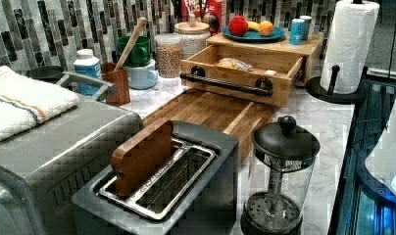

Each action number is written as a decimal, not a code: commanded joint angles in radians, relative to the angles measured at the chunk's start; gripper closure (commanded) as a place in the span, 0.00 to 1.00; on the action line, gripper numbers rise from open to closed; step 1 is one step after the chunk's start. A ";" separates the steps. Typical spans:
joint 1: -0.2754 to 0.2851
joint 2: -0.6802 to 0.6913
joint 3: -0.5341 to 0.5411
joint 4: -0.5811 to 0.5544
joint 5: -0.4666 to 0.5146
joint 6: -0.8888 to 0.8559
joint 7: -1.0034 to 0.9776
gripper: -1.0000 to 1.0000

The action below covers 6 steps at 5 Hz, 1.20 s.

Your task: Close the drawer.

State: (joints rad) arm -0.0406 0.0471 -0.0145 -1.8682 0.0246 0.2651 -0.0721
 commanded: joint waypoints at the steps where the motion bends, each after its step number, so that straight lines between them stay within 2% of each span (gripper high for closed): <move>1: 0.002 0.001 -0.002 -0.001 0.001 0.002 -0.014 1.00; 2: -0.003 0.001 0.003 -0.001 0.000 0.002 -0.014 1.00; 3: -0.015 -0.044 0.001 -0.101 0.053 0.092 -0.165 0.00; 4: 0.002 -0.086 0.018 -0.205 0.044 0.194 -0.273 0.00; 6: 0.036 -0.107 0.064 -0.259 -0.040 0.172 -0.458 0.00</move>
State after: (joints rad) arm -0.0458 0.0130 0.0185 -2.1016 0.0224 0.4519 -0.4016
